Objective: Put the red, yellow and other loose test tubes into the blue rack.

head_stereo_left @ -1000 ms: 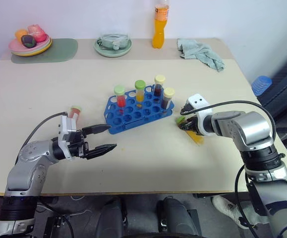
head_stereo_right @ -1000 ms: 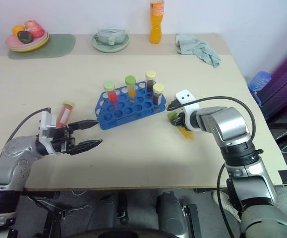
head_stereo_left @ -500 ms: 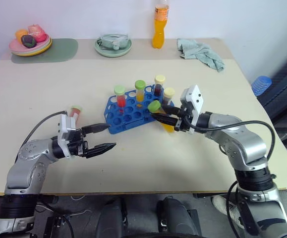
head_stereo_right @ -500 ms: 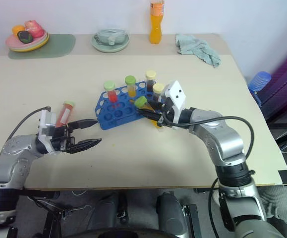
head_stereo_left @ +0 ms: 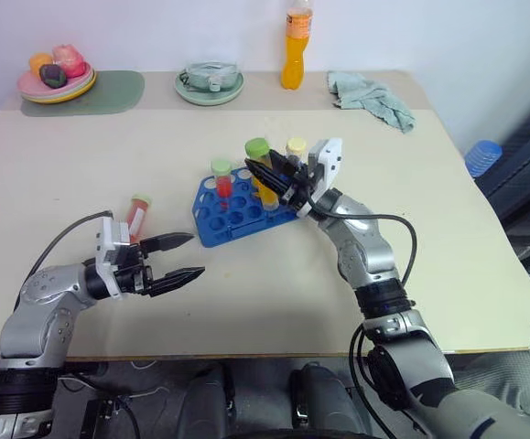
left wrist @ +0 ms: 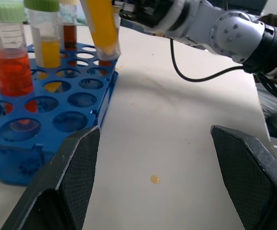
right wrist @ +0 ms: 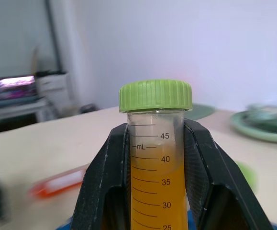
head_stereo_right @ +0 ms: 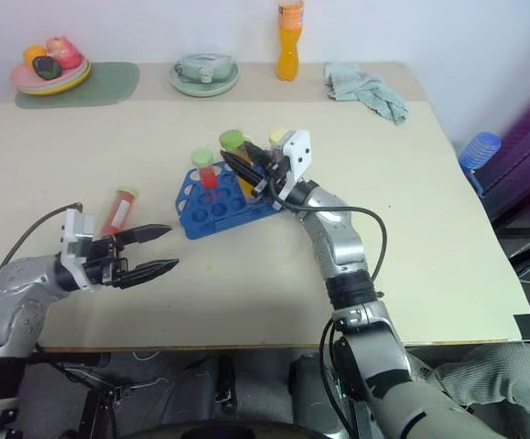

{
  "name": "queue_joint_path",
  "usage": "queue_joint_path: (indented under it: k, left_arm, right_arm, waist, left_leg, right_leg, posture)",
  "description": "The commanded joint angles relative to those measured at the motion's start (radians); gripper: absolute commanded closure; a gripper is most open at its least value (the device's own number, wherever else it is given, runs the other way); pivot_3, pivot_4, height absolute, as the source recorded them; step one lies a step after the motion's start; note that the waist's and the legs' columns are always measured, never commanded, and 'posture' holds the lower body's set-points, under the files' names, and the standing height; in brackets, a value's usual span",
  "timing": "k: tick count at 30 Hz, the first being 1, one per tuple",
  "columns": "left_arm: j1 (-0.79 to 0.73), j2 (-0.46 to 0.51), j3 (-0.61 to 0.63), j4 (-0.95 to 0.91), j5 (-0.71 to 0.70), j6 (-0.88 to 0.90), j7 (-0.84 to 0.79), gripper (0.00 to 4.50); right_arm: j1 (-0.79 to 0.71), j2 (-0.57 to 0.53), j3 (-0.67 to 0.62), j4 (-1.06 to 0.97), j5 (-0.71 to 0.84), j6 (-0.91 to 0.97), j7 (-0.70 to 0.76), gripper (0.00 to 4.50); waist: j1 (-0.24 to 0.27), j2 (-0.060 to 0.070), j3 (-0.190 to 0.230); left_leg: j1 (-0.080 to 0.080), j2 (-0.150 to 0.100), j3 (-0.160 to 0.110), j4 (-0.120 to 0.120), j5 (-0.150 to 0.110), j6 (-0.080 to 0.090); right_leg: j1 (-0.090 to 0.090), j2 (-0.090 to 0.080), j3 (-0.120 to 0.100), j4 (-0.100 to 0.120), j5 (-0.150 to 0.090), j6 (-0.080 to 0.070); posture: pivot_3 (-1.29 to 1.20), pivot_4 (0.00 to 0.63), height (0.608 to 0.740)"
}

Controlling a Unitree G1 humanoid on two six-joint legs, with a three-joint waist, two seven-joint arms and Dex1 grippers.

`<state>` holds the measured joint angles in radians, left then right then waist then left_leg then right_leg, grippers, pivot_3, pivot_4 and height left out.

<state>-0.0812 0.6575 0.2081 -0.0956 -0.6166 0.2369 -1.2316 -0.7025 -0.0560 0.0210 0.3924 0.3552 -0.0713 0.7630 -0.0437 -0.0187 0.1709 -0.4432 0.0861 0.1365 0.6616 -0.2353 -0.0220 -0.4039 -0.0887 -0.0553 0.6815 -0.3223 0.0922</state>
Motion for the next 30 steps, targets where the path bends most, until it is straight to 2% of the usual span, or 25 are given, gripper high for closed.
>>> queue_joint_path:
  k: [1,14,30]
  left_arm:
    - [0.014,0.016,0.036,-0.057,-0.025,0.004,0.016,0.73]
    - [0.031,0.032,0.058,-0.088,-0.04,0.021,0.043,0.73]
    - [0.017,0.02,0.05,-0.05,-0.028,-0.004,0.03,0.73]
  right_arm:
    - [-0.05,0.02,-0.039,0.089,-0.01,-0.106,-0.014,3.66]
    - [-0.059,0.038,-0.054,0.223,-0.019,-0.216,0.014,3.66]
    - [0.031,0.03,-0.036,0.142,-0.06,-0.279,-0.021,3.66]
  waist:
    - [0.0,0.0,0.0]
    - [-0.002,0.0,0.0]
    - [-0.001,0.0,0.0]
  left_leg:
    - [0.0,0.0,0.0,0.0,0.0,0.0]
    - [0.0,0.0,0.0,0.0,0.0,0.0]
    - [0.0,0.0,0.0,0.0,0.0,-0.001]
  right_leg:
    - [0.0,0.0,0.0,0.0,0.0,0.0]
    - [0.0,0.0,0.0,0.001,0.0,0.0]
    - [0.0,0.0,0.0,0.001,0.0,0.0]
  posture:
    - [0.0,0.15,0.74]
    - [0.0,0.15,0.74]
    - [0.0,0.15,0.74]
